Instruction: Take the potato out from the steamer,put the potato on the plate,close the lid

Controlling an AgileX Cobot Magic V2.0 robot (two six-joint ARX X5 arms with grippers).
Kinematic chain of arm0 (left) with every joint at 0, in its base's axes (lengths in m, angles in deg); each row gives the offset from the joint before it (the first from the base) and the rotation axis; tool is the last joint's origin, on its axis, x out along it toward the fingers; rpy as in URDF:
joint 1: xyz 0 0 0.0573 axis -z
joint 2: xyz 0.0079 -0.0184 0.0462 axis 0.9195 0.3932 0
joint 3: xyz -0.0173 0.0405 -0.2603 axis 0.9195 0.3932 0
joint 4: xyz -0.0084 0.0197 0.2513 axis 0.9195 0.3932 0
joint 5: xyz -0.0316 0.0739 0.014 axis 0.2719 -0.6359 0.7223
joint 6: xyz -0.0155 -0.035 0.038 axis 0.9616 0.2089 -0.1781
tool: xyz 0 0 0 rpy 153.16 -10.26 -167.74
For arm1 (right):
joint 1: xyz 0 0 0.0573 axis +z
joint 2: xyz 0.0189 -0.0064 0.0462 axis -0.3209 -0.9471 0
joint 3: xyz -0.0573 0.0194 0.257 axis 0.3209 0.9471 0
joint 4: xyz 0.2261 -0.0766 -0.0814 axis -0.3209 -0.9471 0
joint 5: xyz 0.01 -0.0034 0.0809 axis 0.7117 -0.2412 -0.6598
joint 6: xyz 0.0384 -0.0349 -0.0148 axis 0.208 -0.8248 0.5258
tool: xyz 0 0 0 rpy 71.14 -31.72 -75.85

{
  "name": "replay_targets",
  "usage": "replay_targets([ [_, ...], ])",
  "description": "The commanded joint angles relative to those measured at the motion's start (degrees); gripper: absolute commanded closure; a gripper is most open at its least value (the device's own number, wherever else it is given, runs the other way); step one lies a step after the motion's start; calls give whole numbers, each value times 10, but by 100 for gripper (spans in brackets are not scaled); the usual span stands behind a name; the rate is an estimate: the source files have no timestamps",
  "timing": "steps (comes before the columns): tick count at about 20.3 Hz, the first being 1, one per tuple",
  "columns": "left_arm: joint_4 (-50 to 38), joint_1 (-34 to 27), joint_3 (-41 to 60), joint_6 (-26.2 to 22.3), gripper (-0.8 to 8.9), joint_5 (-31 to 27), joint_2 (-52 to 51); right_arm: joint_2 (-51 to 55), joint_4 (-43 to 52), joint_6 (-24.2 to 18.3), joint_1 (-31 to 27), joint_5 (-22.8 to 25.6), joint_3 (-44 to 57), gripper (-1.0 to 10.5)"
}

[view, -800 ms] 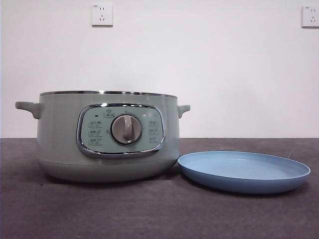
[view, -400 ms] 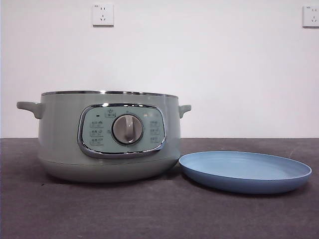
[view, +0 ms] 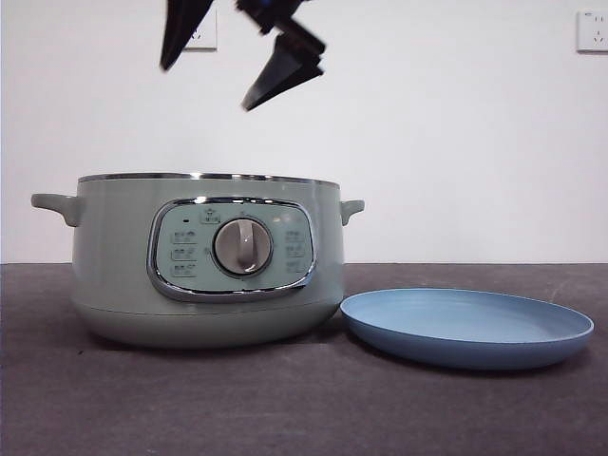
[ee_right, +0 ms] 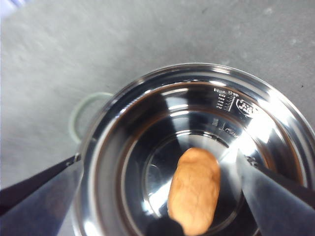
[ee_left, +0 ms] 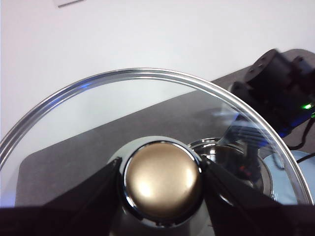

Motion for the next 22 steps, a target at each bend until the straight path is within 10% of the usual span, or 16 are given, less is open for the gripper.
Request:
replay_targets([
  [1,-17,1,-7,2,822,0,-3,-40,-7,-16,1,14,-14,353],
  [16,-10,1,-7,2,822,0,19,-148,-37,-37,1,27,-14,369],
  [20,-10,1,-7,2,822,0,19,-150,-37,-40,1,28,-14,929],
  [22,-11,1,-7,2,822,0,19,-147,-40,-39,1,29,-14,961],
])
